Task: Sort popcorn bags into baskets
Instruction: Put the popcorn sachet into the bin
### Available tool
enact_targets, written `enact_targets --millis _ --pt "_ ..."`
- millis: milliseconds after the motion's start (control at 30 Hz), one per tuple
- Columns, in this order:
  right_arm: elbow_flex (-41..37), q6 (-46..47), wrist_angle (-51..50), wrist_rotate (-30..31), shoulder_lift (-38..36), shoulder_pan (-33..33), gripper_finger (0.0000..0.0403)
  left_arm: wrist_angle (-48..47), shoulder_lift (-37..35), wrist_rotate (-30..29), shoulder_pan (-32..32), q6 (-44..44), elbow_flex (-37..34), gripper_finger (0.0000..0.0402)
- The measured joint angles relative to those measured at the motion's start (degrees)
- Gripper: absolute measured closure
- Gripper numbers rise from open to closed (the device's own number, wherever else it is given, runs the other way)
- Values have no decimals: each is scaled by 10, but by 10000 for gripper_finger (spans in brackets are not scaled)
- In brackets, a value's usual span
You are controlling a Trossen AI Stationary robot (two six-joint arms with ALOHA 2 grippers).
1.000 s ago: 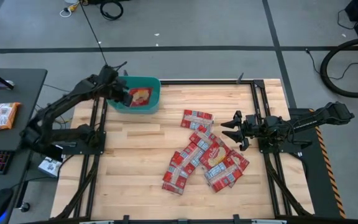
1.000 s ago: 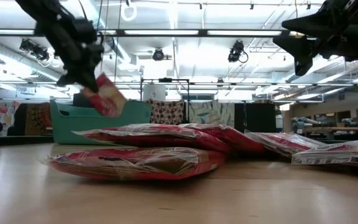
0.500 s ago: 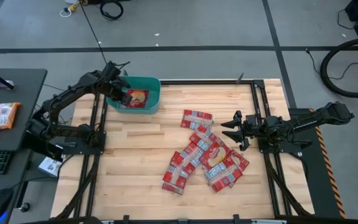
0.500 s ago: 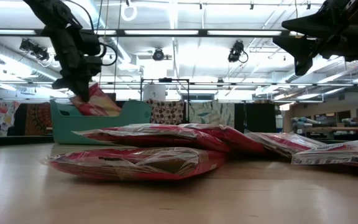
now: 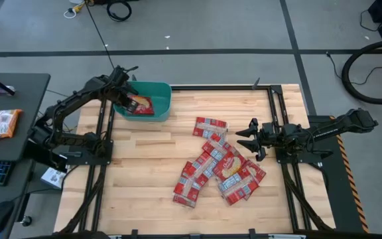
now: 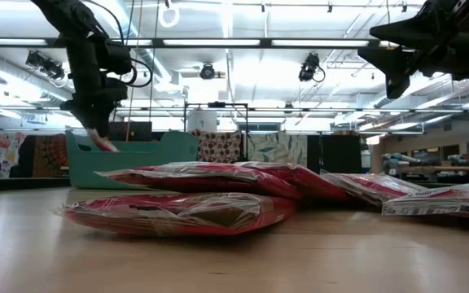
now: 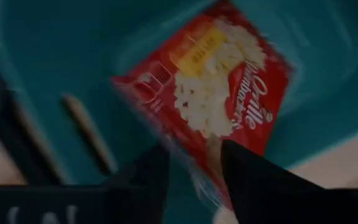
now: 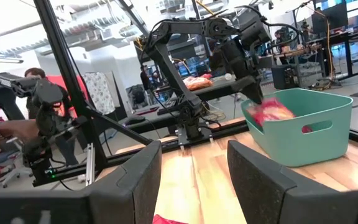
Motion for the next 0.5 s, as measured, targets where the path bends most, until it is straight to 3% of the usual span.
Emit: enact_targets --millis 133,267,500 --pt "0 0 0 0 0 0 214 -10 0 -28 -10 10 34 219" --pt "0 0 0 0 0 0 214 -8 0 -26 -36 23 79 216" --pt "0 -6 0 0 0 0 214 34 0 4 -140 88 118 225"
